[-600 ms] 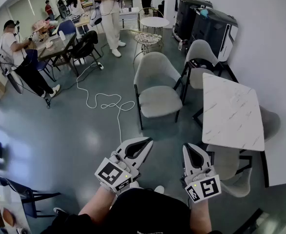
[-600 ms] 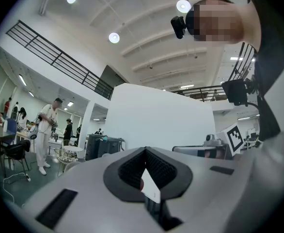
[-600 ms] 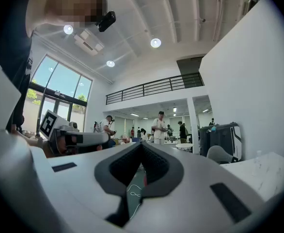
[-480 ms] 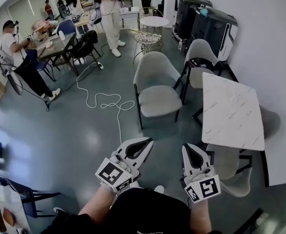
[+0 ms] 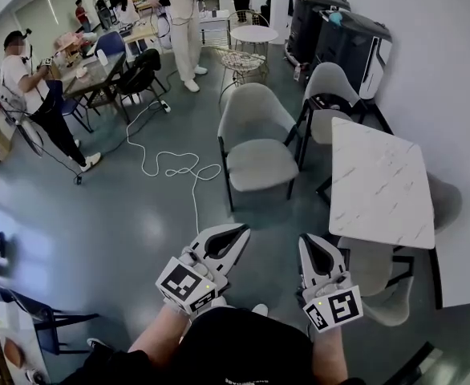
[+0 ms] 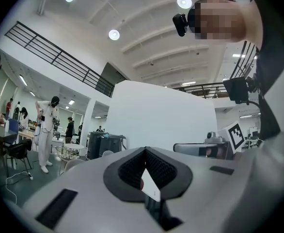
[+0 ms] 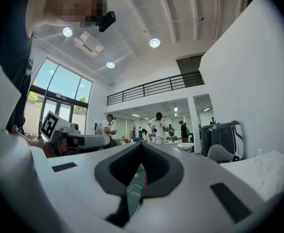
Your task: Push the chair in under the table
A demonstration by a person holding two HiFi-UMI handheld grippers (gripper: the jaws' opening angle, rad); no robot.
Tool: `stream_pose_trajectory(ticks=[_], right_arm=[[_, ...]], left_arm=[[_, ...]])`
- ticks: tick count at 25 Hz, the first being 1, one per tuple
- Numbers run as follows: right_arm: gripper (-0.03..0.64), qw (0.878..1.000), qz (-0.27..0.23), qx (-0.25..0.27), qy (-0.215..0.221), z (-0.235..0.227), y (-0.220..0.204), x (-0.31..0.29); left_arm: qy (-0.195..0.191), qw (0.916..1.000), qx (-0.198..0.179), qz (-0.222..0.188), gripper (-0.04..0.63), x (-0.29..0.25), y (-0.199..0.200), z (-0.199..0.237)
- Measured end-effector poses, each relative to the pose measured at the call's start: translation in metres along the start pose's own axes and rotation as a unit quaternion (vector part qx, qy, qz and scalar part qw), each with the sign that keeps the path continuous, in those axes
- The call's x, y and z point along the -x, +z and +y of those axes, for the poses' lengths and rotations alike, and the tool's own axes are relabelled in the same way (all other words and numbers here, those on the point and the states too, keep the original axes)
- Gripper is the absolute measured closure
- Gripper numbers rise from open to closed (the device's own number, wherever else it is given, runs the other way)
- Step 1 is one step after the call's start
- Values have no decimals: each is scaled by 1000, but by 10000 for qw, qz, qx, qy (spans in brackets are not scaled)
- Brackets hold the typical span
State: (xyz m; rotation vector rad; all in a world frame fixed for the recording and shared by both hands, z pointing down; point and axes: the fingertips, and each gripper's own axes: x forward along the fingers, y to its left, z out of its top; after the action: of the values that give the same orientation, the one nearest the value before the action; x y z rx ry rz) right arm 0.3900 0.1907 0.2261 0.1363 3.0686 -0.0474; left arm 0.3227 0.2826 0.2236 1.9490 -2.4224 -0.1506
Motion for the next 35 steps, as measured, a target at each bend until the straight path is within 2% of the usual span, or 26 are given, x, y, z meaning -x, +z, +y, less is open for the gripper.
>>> stream_pose_trajectory(ticks=[13,21,28,35], right_arm=[[604,9997,2,-183,137,-49,-10,35],[604,9987,56,-493,139,-79,-28,42],[604,9985,187,-516,91,-101,-39,9],[604,9982,381,-455,-5,-119,-51,-65]], left_arm=[[168,9995,-71,266,592,-39,-21,-43],[99,9985,-91,528,591,-66,-40,-57],[79,9981,23,613,591,-92,-52,-26],[74,9975,197,671,591,-120,-54,55]])
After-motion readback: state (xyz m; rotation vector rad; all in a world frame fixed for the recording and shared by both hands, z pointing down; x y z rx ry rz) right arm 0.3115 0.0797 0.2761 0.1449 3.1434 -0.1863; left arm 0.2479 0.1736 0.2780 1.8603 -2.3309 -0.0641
